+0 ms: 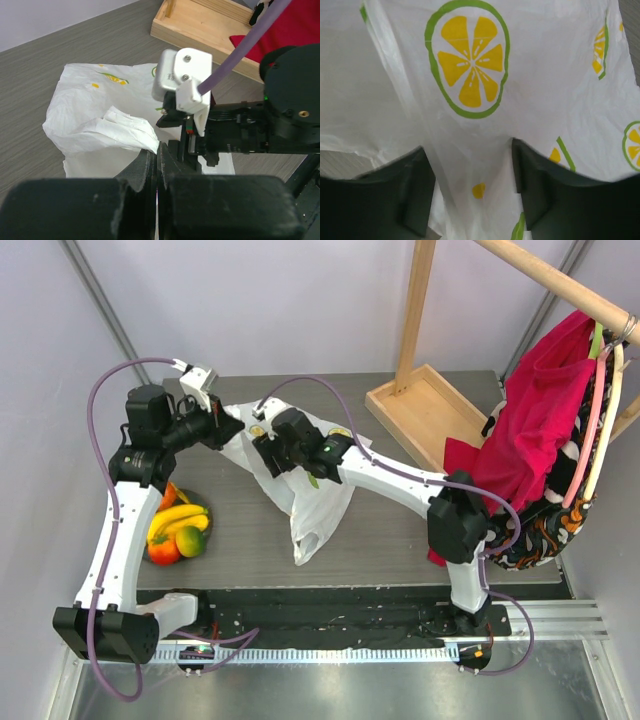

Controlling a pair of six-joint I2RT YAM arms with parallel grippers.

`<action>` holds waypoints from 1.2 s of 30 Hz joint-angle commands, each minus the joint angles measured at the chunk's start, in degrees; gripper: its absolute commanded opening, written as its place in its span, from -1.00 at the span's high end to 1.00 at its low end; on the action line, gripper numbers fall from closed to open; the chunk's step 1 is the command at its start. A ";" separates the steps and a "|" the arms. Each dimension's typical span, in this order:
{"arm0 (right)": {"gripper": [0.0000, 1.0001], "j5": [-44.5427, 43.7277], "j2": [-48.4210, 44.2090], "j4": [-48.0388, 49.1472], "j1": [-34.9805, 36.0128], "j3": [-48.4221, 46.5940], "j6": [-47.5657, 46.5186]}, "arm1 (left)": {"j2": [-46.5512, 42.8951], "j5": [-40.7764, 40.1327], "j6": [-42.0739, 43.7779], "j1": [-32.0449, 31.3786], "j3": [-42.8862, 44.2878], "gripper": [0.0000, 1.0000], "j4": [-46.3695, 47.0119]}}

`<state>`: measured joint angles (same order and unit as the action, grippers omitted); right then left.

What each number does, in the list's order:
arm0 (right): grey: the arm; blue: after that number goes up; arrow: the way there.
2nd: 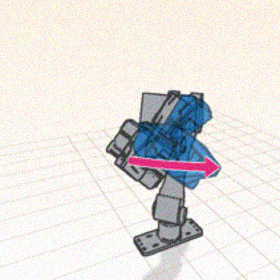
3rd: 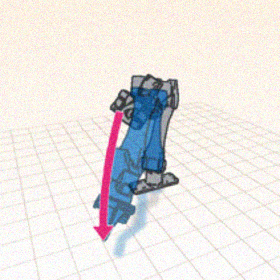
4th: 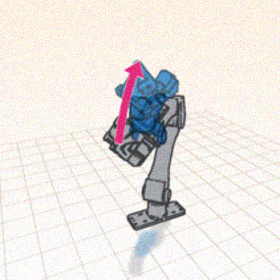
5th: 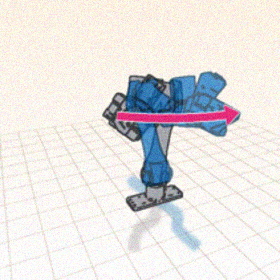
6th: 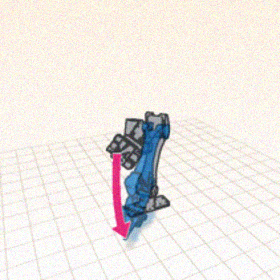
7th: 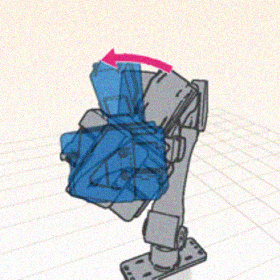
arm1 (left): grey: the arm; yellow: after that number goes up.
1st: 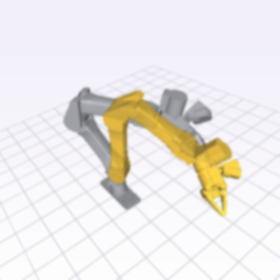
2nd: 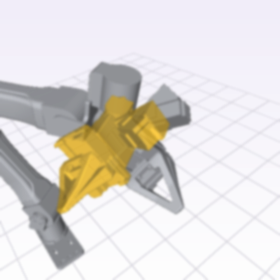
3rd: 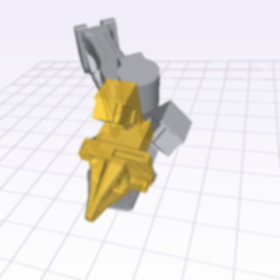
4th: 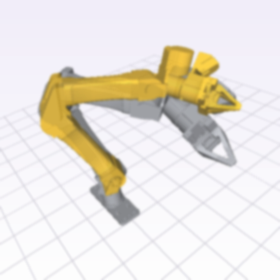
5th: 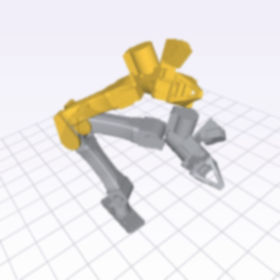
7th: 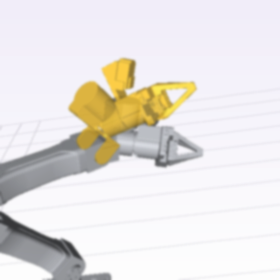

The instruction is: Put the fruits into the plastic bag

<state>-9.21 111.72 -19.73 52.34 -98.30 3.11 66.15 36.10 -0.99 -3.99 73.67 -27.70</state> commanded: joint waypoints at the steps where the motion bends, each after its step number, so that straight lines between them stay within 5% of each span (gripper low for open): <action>1: 0.23 4.10 1.04 3.03 -1.62 -3.91 1.54 | -0.32 0.03 0.82 0.21 -0.02 1.00 1.25; 4: 0.93 4.47 -0.18 3.03 -2.59 -3.30 2.16 | -0.41 -2.34 0.82 0.21 -0.10 1.00 1.07; 8: 0.98 1.14 -3.96 1.19 -3.99 -1.63 2.86 | -1.28 -9.36 0.82 0.21 -0.28 0.88 1.33; 9: 0.98 0.34 -5.62 -0.30 -4.87 -1.46 4.43 | -1.90 -13.29 0.82 0.12 -0.37 0.72 1.42; 10: 0.98 -0.36 -6.51 -1.18 -5.40 -1.45 5.23 | -2.42 -15.51 0.82 0.21 -0.72 0.21 1.95; 13: 0.98 -2.12 -9.41 -3.56 -7.07 -1.54 9.18 | -5.67 -19.31 0.73 0.21 -2.82 -0.55 5.10; 16: 0.98 -0.11 -11.09 -3.83 -9.61 -1.28 12.77 | -9.89 -22.54 -1.28 0.21 -6.42 -0.99 10.88; 19: 0.98 3.23 -11.09 -4.18 -12.59 -1.89 16.64 | -13.05 -32.72 -7.26 0.30 -8.10 -1.00 13.20; 21: 0.98 5.42 -11.17 -4.27 -13.66 -2.59 18.06 | -14.90 -32.41 -9.01 0.30 -9.85 -0.99 13.99; 30: 0.98 10.68 -10.56 -4.36 -18.14 -4.44 21.05 | -26.86 -14.15 -26.59 0.39 -19.34 -0.99 20.32; 36: 0.98 12.46 -12.23 -3.83 -18.85 -5.32 22.02 | -25.38 -6.22 -37.31 0.38 -28.31 -0.99 24.82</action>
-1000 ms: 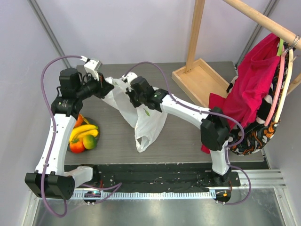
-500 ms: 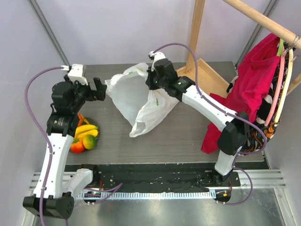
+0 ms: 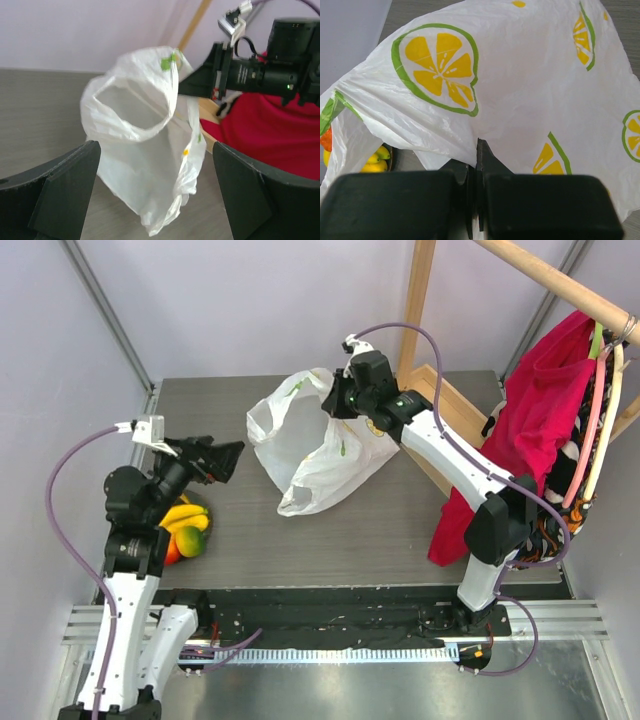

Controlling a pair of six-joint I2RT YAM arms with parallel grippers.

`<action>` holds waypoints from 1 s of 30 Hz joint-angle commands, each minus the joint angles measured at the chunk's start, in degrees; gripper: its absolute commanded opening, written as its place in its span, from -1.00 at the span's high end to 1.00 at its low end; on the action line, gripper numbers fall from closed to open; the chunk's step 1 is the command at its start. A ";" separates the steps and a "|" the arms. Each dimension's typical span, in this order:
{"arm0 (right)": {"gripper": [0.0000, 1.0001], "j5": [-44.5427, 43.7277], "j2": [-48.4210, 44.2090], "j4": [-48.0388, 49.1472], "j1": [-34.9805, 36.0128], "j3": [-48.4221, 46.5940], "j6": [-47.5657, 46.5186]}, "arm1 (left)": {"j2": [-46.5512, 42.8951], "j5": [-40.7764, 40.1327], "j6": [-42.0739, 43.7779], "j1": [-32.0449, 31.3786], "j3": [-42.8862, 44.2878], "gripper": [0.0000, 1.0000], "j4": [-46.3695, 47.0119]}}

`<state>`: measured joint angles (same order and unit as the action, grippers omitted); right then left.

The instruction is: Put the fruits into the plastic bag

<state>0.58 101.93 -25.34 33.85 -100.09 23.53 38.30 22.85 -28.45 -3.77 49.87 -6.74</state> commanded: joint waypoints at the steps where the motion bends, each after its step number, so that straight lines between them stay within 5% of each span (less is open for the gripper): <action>1: 0.98 2.85 -2.61 1.70 -0.36 -3.88 1.52 | 3.09 7.03 -11.18 0.17 -5.12 -1.00 2.80; 12: 0.98 4.25 -5.16 -0.06 -1.85 -4.85 2.66 | 1.77 7.82 -16.11 -0.36 -16.28 -1.00 9.10; 20: 0.98 4.96 -7.00 0.12 -1.85 -3.53 3.72 | 12.38 6.42 -15.94 -7.47 -20.25 -0.88 21.59; 23: 0.98 5.05 -7.53 0.03 -1.94 -2.66 3.98 | 19.76 5.19 -13.92 -11.87 -17.10 -0.36 22.47; 27: 0.98 4.00 -9.46 -0.32 -2.03 -0.72 3.72 | 22.34 5.19 -12.43 -13.46 -13.14 0.63 22.74; 30: 0.98 1.45 -10.61 -1.55 -2.29 0.95 2.49 | 19.46 1.33 -8.83 -13.46 -9.89 1.00 18.10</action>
<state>4.56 95.44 -26.35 32.01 -100.38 26.92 61.82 28.16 -42.26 -17.15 33.32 10.22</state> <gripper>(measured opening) 0.028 0.107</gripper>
